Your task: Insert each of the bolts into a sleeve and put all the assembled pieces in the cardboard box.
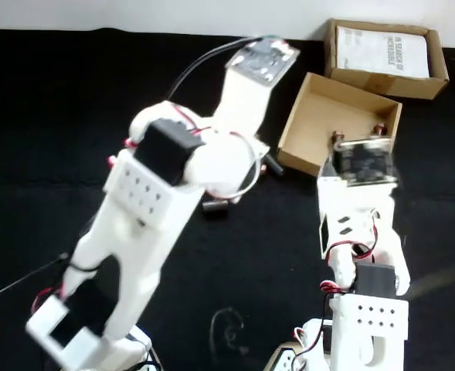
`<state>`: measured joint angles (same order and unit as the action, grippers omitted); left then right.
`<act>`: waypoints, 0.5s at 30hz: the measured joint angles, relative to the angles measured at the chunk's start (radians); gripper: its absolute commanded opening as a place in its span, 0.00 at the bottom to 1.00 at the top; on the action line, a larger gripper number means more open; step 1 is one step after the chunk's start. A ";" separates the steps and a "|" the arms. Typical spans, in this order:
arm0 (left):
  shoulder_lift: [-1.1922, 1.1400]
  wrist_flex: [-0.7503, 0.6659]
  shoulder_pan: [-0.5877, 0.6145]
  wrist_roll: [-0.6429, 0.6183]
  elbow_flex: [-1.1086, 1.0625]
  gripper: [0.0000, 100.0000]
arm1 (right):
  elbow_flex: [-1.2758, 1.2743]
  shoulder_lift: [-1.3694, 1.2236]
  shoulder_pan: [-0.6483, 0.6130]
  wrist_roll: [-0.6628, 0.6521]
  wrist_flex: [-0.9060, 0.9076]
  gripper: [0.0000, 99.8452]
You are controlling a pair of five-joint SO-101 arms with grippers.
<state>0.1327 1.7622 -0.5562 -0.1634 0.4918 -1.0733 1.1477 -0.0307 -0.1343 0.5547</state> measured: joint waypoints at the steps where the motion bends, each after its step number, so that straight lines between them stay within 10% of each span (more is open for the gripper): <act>1: 0.032 0.000 0.000 -0.017 -0.032 0.01 | 0.000 0.000 -0.008 0.044 -0.012 0.01; 15: 0.374 -0.512 0.104 -0.290 -0.440 0.01 | -0.031 0.282 -0.213 0.226 -0.021 0.01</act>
<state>0.5071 1.2497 -0.4519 -0.4534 0.0514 -1.1040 1.4300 -0.2440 0.0913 0.5332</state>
